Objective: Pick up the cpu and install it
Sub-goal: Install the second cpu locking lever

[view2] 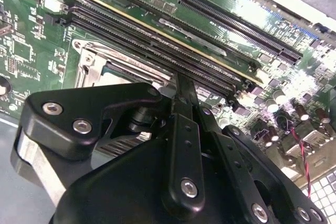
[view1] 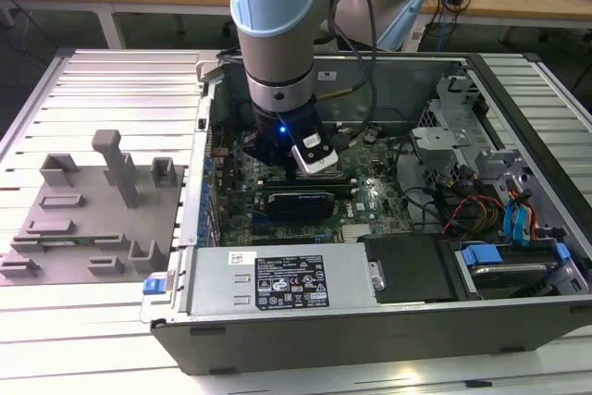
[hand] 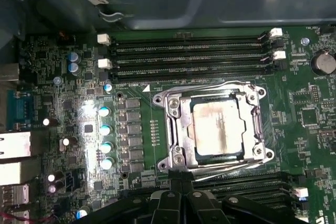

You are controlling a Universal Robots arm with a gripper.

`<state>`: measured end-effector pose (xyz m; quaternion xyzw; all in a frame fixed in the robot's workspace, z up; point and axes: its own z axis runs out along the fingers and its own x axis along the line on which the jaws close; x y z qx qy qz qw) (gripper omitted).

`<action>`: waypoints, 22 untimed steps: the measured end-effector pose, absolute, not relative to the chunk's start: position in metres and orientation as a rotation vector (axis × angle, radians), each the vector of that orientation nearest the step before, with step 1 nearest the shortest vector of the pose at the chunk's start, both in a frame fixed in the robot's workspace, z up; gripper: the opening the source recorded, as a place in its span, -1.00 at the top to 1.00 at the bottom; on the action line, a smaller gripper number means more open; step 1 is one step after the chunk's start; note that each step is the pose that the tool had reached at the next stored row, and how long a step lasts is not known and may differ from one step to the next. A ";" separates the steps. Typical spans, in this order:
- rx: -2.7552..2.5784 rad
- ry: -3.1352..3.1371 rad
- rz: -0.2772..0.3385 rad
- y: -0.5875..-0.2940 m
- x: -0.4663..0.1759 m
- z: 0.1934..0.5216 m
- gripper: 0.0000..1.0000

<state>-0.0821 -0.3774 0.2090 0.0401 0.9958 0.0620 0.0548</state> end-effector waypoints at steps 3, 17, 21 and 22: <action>0.122 3.021 0.200 -0.377 -0.084 0.207 0.79; 0.124 3.001 0.258 -0.377 -0.088 0.200 0.79; 0.124 3.002 0.258 -0.377 -0.088 0.200 0.79; 0.124 3.001 0.258 -0.377 -0.088 0.200 0.79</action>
